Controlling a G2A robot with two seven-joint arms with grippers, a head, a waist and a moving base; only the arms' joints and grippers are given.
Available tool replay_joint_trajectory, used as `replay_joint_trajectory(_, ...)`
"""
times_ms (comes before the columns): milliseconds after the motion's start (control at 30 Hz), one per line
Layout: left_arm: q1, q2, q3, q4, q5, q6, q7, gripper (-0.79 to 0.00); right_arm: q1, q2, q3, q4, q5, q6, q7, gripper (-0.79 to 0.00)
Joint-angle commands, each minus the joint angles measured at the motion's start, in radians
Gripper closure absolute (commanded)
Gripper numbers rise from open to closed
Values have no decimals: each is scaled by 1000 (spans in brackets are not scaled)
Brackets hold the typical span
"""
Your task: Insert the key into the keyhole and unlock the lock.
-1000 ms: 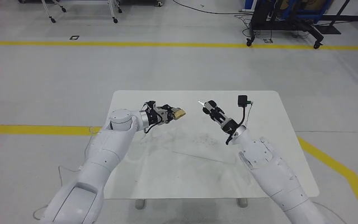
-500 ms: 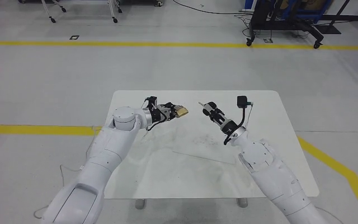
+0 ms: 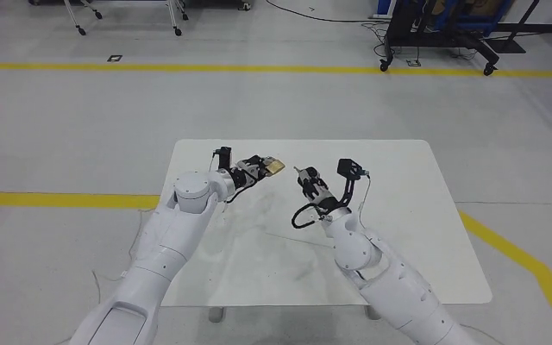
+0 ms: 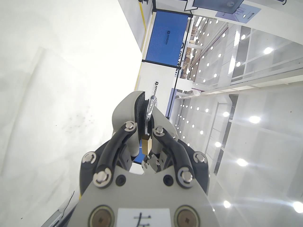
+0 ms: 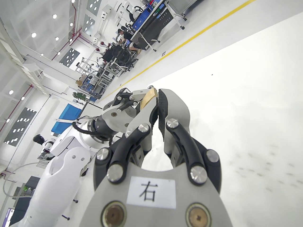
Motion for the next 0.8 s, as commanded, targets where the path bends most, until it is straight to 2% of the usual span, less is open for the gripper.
replay_joint_trajectory(0, 5, 1, -2, -10, 4, 7, -3, 0, 17, -9, -9, 25, 22, -11, 5, 0)
replay_joint_trajectory(433, 9, 4, -6, -14, 2, 15, -37, 0, 44, -40, -19, 77, 59, -43, 45, 0)
replay_joint_trajectory(767, -7, 6, -24, 11, -2, -3, -43, 0, 38, -48, 11, 80, 72, -77, 101, 0)
